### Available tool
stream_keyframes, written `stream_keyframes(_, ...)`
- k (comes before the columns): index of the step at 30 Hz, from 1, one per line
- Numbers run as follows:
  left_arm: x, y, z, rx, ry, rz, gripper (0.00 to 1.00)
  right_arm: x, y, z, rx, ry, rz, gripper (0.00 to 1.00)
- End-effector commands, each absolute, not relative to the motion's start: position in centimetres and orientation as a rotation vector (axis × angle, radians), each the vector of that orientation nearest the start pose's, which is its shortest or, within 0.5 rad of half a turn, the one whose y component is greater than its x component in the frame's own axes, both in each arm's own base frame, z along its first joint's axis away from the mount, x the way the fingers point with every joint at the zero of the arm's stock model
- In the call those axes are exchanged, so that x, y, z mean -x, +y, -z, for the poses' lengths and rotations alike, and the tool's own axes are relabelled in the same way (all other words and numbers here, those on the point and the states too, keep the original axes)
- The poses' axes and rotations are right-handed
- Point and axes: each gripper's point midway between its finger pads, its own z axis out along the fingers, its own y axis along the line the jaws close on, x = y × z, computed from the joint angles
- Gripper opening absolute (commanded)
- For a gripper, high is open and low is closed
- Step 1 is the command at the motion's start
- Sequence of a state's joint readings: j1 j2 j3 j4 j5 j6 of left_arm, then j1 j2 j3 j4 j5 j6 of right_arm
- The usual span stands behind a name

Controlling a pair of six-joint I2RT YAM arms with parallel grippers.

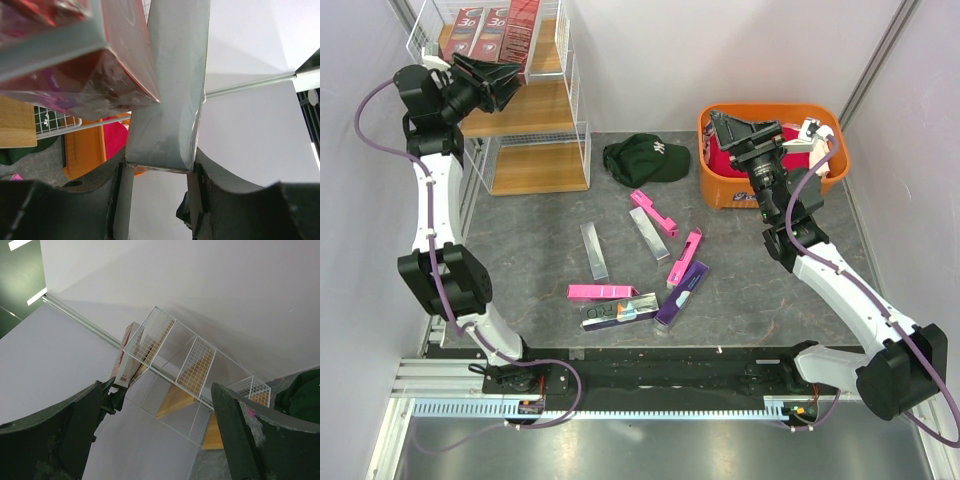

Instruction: Place and organize the toothpastes onto the shelf

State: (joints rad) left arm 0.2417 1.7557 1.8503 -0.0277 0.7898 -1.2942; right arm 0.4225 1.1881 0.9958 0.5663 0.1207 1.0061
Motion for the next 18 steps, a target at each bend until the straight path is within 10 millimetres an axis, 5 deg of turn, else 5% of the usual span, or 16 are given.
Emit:
stream_keyframes(1, -50.2, -2.5, -48.2, 0.577, 1.517, 1.365, 0.03, -37.5, 18.0, -44.5, -0.471, 1.175, -1.157, 0.98)
stream_keyframes(18, -52.8, -1.4, -47.4, 0.692, 1.517, 1.379, 0.17, -37.4, 17.5, -44.1, -0.477, 1.183, -1.141, 0.98)
